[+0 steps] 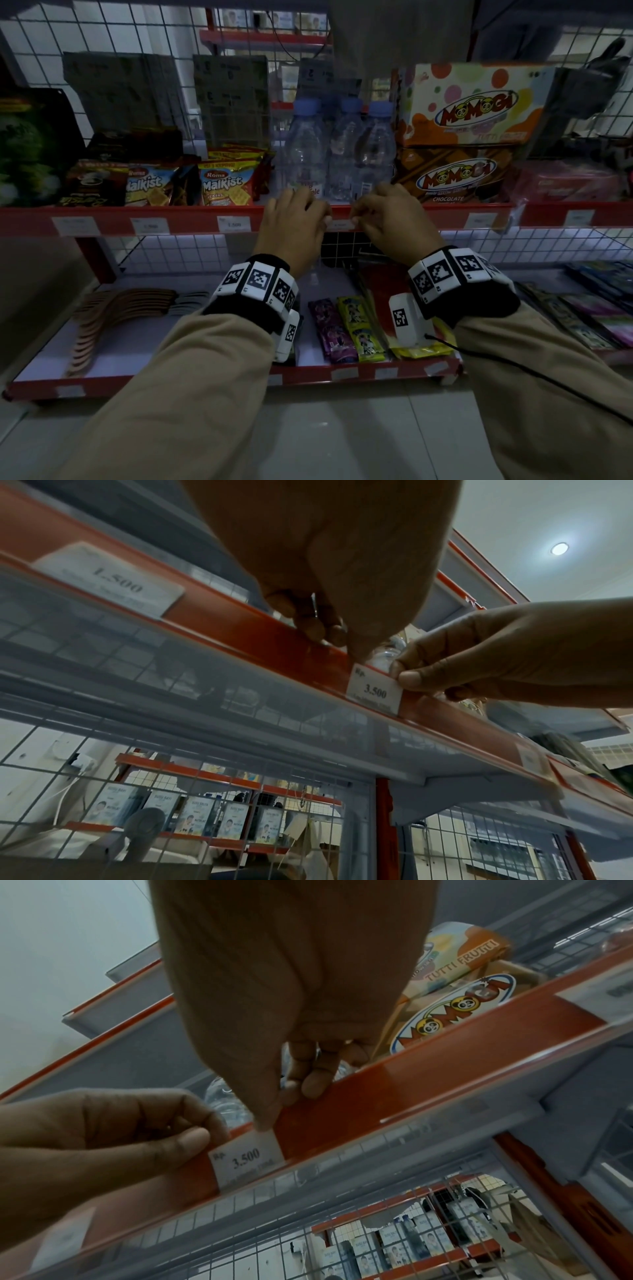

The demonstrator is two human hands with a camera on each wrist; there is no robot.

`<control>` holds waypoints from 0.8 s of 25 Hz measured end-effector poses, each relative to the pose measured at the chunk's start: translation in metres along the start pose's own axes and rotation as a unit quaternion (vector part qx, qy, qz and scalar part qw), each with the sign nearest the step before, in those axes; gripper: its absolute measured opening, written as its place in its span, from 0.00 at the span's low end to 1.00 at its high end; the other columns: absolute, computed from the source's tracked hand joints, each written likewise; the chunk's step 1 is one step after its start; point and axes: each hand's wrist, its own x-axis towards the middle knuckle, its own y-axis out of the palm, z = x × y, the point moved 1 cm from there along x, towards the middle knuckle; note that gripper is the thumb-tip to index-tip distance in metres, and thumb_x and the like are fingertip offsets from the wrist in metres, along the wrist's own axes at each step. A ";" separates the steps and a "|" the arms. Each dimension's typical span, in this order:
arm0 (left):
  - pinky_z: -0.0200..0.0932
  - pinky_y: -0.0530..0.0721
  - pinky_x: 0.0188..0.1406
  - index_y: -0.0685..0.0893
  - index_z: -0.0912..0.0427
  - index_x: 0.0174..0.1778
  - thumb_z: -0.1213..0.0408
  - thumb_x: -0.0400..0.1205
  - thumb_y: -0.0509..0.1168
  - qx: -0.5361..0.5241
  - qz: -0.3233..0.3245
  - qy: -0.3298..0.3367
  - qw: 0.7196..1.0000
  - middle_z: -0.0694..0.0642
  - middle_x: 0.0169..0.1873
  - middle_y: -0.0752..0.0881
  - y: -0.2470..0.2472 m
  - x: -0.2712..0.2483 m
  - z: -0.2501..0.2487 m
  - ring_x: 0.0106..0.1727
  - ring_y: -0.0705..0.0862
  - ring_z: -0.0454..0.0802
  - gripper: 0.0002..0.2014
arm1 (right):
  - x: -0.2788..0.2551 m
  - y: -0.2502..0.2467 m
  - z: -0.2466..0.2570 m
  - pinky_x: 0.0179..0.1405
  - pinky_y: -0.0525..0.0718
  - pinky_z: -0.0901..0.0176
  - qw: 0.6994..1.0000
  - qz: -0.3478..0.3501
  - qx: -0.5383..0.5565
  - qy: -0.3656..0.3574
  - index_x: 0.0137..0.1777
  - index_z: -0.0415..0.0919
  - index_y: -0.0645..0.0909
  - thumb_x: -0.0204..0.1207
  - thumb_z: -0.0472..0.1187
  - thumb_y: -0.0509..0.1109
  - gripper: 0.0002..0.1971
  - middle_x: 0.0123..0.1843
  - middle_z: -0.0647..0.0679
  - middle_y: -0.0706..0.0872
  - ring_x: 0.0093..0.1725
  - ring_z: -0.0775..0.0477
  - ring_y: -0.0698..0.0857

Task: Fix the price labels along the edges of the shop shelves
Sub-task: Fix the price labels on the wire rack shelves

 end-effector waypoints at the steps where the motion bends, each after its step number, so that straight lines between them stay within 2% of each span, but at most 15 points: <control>1: 0.48 0.65 0.52 0.80 0.55 0.56 0.58 0.85 0.57 -0.004 -0.006 0.003 1.000 0.56 0.52 0.77 0.000 0.000 0.000 0.54 0.73 0.57 0.09 | 0.000 0.000 0.000 0.55 0.73 0.47 1.000 0.000 -0.002 -0.001 0.56 0.46 0.84 0.78 0.46 0.69 0.09 0.54 0.45 0.79 0.58 0.41 0.75; 6: 0.49 0.65 0.52 0.80 0.54 0.57 0.60 0.85 0.59 0.001 -0.006 -0.002 1.000 0.56 0.52 0.78 0.000 0.000 -0.001 0.54 0.73 0.57 0.08 | -0.001 0.000 0.001 0.55 0.74 0.47 1.000 -0.002 -0.015 -0.007 0.55 0.46 0.84 0.78 0.46 0.68 0.10 0.54 0.44 0.79 0.57 0.40 0.75; 10: 0.47 0.64 0.49 0.80 0.54 0.57 0.65 0.81 0.62 0.009 -0.029 0.009 0.999 0.55 0.51 0.79 0.000 -0.003 -0.002 0.52 0.74 0.57 0.10 | -0.006 -0.004 -0.001 0.55 0.76 0.46 1.000 -0.019 -0.003 -0.010 0.53 0.47 0.82 0.74 0.43 0.71 0.09 0.54 0.45 0.80 0.55 0.41 0.76; 15: 0.51 0.70 0.51 0.81 0.54 0.55 0.61 0.77 0.66 0.034 -0.087 -0.027 0.995 0.57 0.51 0.79 0.003 -0.008 -0.012 0.53 0.76 0.58 0.11 | -0.020 -0.008 -0.019 0.54 0.74 0.46 0.995 -0.070 -0.073 -0.006 0.53 0.45 0.81 0.71 0.43 0.72 0.11 0.54 0.44 0.81 0.55 0.38 0.77; 18: 0.53 0.70 0.55 0.78 0.54 0.60 0.60 0.77 0.64 0.045 -0.086 -0.063 0.993 0.57 0.56 0.78 0.011 -0.012 -0.026 0.58 0.75 0.59 0.15 | -0.033 -0.012 -0.039 0.50 0.73 0.46 0.986 -0.101 -0.132 0.006 0.55 0.44 0.81 0.70 0.45 0.73 0.14 0.55 0.43 0.82 0.55 0.36 0.77; 20: 0.55 0.70 0.58 0.77 0.53 0.65 0.62 0.75 0.64 0.042 -0.073 -0.044 0.995 0.57 0.59 0.78 0.017 -0.013 -0.041 0.60 0.74 0.60 0.20 | -0.042 -0.018 -0.055 0.48 0.73 0.46 0.980 -0.126 -0.149 0.025 0.54 0.45 0.82 0.69 0.46 0.73 0.14 0.54 0.45 0.83 0.55 0.37 0.77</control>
